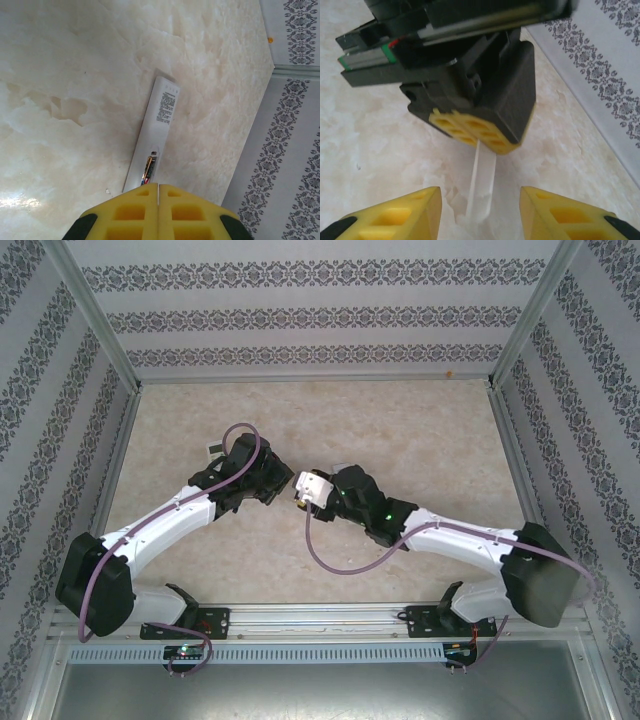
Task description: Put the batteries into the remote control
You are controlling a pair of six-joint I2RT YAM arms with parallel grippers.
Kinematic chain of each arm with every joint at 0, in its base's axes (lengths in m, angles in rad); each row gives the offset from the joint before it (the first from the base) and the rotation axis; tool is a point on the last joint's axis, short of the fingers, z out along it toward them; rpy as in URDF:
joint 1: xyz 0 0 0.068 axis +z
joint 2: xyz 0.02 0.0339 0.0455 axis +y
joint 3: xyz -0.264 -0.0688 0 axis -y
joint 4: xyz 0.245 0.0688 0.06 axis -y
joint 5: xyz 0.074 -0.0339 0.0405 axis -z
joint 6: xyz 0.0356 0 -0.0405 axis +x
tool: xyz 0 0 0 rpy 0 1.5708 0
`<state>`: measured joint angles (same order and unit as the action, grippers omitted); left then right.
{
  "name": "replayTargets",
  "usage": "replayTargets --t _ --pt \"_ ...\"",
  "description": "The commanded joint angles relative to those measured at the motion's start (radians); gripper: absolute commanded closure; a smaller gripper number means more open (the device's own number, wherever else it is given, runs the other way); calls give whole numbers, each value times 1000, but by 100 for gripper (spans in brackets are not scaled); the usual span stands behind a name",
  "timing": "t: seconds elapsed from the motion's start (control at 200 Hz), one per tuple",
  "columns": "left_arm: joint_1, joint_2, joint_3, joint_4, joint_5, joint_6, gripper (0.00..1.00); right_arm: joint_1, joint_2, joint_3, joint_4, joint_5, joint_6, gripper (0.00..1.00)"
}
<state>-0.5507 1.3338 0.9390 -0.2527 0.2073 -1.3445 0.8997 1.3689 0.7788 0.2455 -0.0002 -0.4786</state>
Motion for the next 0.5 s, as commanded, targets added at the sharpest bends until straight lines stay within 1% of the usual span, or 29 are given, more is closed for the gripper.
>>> replayTargets --t 0.0,0.12,0.27,0.37,0.425,0.495 --pt "-12 -31 25 -30 -23 -23 100 10 52 50 68 15 4 58" --pt "-12 -36 24 -32 -26 -22 100 13 105 84 66 36 6 64" --pt "-13 -45 17 -31 -34 -24 100 15 119 90 77 43 23 81" --pt "-13 -47 9 -10 -35 -26 100 14 113 95 61 46 49 89" --pt "-11 -53 -6 26 -41 -20 91 13 106 97 51 44 70 93" --pt "-11 -73 -40 94 -72 12 74 0 86 100 28 5 114 98"
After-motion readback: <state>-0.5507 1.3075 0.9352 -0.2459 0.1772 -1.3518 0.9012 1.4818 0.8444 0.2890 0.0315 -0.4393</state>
